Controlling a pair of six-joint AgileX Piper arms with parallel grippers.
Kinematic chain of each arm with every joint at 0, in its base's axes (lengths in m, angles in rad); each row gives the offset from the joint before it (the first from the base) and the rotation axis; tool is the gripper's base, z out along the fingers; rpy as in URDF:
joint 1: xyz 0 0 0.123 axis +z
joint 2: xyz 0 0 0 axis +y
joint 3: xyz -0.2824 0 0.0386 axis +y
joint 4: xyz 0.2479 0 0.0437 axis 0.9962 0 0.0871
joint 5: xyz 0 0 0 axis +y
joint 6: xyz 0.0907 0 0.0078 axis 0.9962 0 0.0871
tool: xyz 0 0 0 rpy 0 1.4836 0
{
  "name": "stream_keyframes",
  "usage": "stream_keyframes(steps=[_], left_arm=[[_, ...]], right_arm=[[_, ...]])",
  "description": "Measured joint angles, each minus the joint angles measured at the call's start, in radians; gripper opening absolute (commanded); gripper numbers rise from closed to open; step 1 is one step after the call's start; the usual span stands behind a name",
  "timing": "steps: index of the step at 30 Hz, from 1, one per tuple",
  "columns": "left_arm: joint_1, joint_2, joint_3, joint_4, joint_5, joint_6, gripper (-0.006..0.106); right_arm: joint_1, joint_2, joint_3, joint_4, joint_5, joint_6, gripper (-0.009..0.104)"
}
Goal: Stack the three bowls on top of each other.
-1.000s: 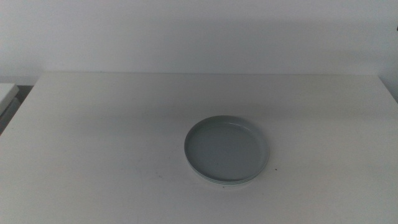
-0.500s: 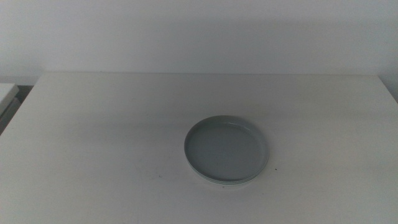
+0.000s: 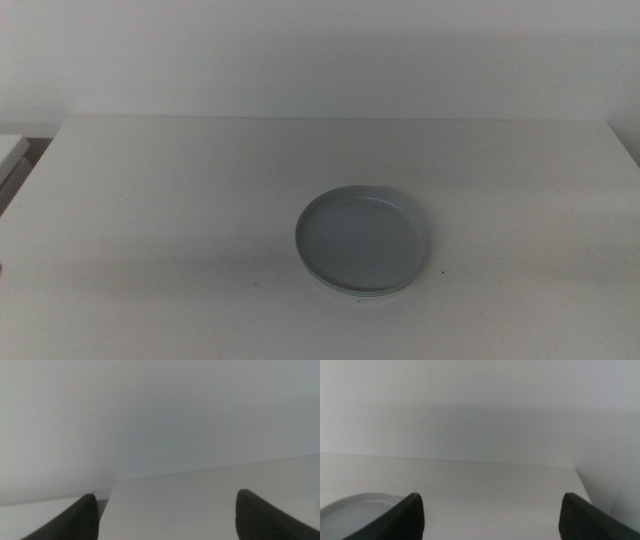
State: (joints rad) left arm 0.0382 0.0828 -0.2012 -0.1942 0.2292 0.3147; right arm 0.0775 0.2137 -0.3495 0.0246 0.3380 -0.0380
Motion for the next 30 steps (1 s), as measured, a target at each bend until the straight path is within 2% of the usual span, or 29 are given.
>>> stream_keyframes(steps=[5,7,13,24,30], left_arm=[[0.0,-0.077,0.131,0.0,-0.015,0.0,0.094],[0.0,-0.079,0.198,0.0,-0.013,0.0,0.094],[0.0,-0.079,0.201,0.0,-0.029,0.0,0.094],[0.0,-0.079,0.201,0.0,-0.047,0.0,0.094],[0.0,-0.079,0.201,0.0,-0.049,0.0,0.094]], right_arm=[[-0.002,-0.19,0.147,-0.03,0.008,0.0,0.093],[-0.021,-0.21,0.237,-0.037,0.008,0.002,0.093],[-0.077,-0.21,0.323,-0.034,-0.052,0.002,0.093],[-0.095,-0.21,0.345,-0.046,-0.092,0.002,0.093],[-0.095,-0.21,0.345,-0.025,-0.093,0.002,0.093]])
